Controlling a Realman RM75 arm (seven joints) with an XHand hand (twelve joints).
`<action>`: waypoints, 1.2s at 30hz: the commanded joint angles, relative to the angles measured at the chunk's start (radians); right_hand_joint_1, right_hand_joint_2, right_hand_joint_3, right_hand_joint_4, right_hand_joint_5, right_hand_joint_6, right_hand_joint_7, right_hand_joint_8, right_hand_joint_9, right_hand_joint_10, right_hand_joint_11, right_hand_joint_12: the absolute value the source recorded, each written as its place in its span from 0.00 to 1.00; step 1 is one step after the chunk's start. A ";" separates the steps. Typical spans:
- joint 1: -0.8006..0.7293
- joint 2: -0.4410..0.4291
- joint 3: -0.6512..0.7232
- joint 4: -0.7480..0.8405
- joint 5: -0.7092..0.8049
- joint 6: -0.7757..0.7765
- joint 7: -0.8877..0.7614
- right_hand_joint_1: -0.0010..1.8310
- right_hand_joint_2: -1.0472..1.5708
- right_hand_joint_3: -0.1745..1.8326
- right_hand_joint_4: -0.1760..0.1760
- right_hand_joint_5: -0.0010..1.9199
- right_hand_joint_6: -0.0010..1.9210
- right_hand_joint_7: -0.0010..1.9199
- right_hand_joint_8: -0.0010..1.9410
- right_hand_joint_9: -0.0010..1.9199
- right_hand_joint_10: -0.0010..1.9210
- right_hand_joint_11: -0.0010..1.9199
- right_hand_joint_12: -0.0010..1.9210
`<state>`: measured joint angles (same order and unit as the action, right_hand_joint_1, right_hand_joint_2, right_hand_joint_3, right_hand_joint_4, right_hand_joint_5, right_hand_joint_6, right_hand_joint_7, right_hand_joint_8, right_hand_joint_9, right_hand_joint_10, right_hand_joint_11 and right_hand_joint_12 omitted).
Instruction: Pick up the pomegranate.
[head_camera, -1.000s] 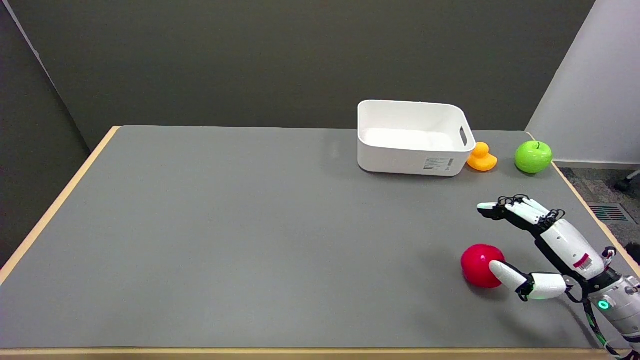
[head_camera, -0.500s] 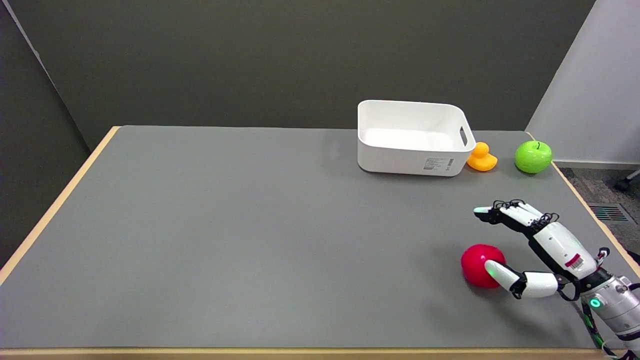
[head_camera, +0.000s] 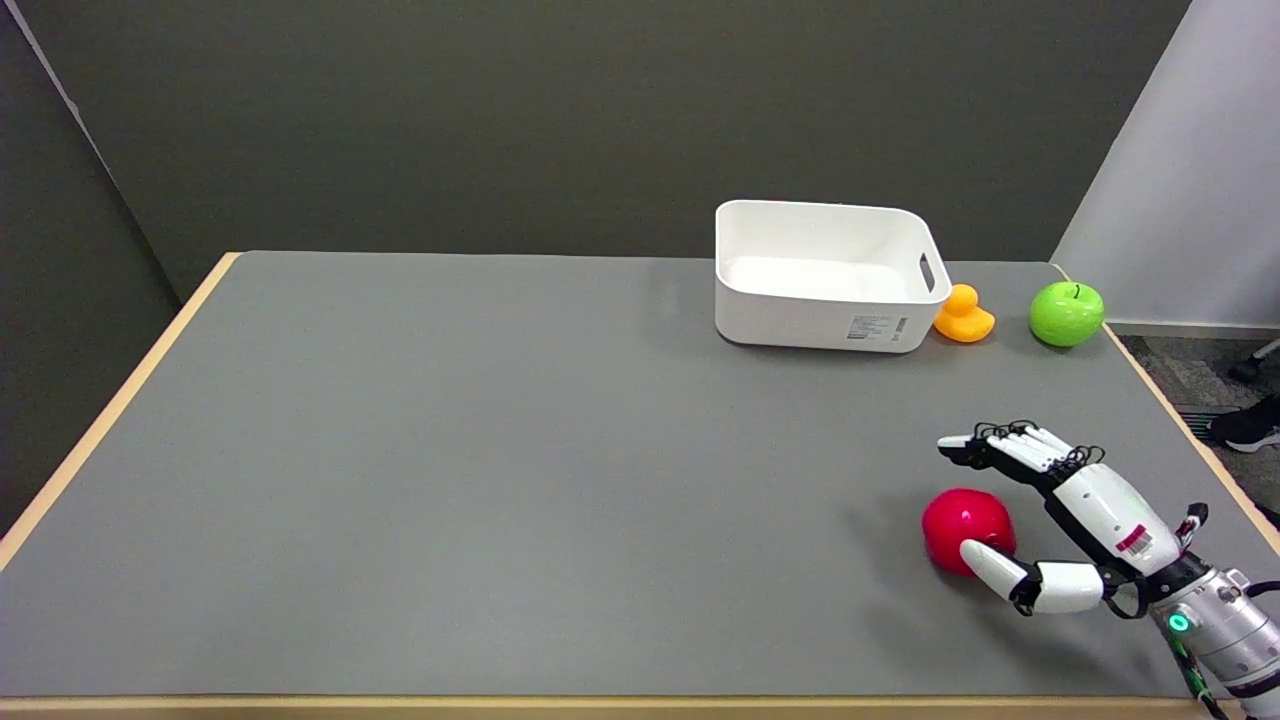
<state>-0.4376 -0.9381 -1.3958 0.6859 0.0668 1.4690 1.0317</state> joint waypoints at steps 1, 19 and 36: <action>-0.014 -0.016 -0.038 -0.009 0.009 -0.002 -0.017 0.21 0.64 0.50 0.67 0.16 0.29 0.26 0.27 0.19 0.51 0.10 0.72; 0.016 -0.014 -0.035 -0.015 0.009 0.000 -0.021 0.41 0.67 0.53 0.72 0.23 0.47 0.29 0.32 0.24 0.55 0.15 0.77; 0.076 0.007 -0.030 0.007 0.011 0.021 -0.050 0.63 0.87 0.14 0.40 0.31 0.82 0.42 0.67 0.39 0.65 0.27 0.82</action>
<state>-0.4091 -0.9487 -1.4338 0.6726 0.0730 1.4685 0.9947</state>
